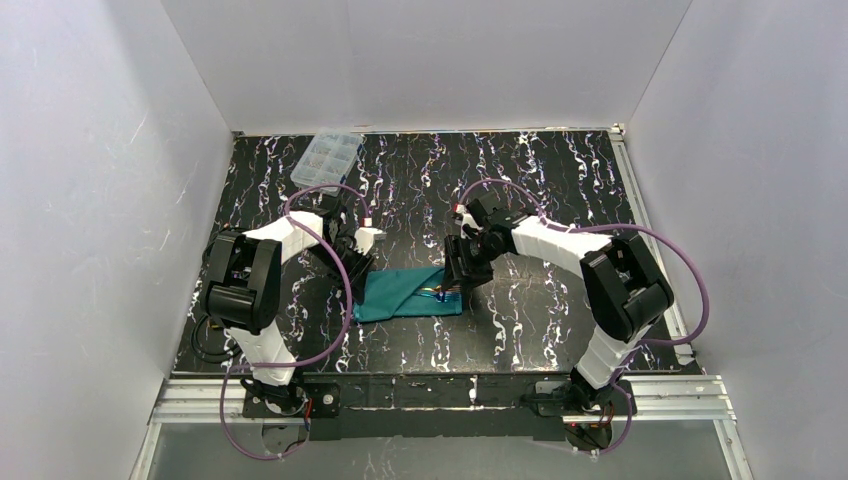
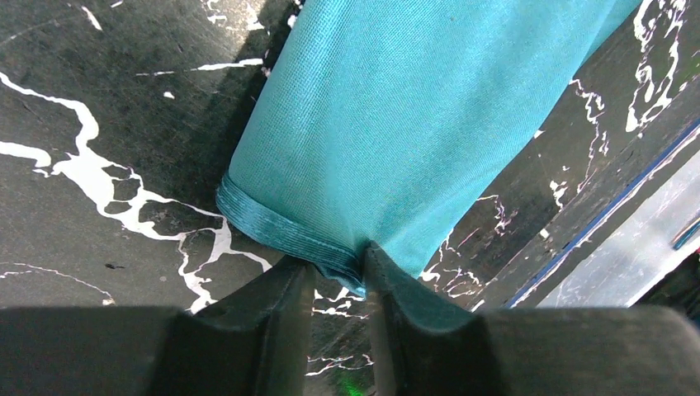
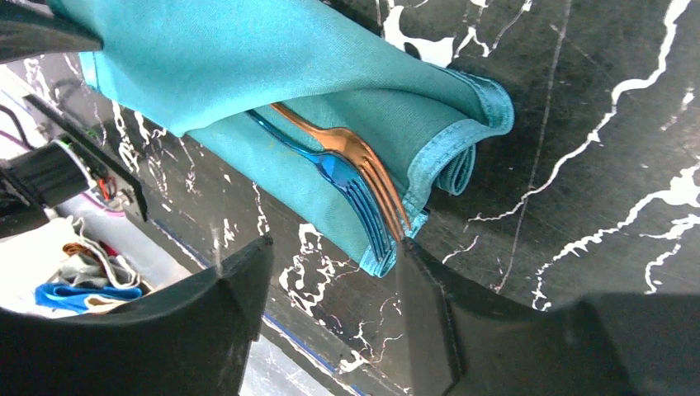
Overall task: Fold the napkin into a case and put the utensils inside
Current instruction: Insert the fork into the folded napkin, then reset both arms
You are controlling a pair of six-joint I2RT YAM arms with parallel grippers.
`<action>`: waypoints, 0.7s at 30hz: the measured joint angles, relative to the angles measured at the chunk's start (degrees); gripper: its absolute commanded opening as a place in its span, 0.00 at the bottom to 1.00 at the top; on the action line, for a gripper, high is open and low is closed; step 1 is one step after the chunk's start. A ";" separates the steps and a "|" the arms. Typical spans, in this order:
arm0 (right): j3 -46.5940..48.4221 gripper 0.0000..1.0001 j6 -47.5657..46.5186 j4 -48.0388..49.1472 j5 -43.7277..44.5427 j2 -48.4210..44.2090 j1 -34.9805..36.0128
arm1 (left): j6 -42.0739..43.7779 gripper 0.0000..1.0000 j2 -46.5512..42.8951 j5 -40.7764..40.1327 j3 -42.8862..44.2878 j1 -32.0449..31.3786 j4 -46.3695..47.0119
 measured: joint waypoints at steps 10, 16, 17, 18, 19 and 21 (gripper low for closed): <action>6.32 0.98 -4.42 -8.22 6.69 -0.79 -1.22 | -2.29 0.98 -3.34 -2.16 4.42 0.26 -3.15; 8.74 0.98 -6.25 -10.54 11.74 -5.40 -6.82 | -2.14 0.99 -6.71 -3.32 10.23 4.39 -7.96; 8.96 0.99 -6.54 -10.45 13.05 -6.40 -7.87 | -1.92 0.99 -7.69 -3.43 11.37 5.57 -8.98; 9.01 0.99 -6.82 -10.23 14.73 -7.54 -9.07 | -1.62 0.99 -8.68 -3.54 12.39 6.73 -9.88; 9.01 0.99 -7.02 -10.03 16.48 -8.61 -10.25 | -1.29 0.98 -9.70 -3.63 13.51 8.02 -10.82; 8.96 0.99 -7.34 -9.51 20.37 -10.38 -12.81 | -0.59 0.99 -11.63 -3.85 15.56 10.58 -12.13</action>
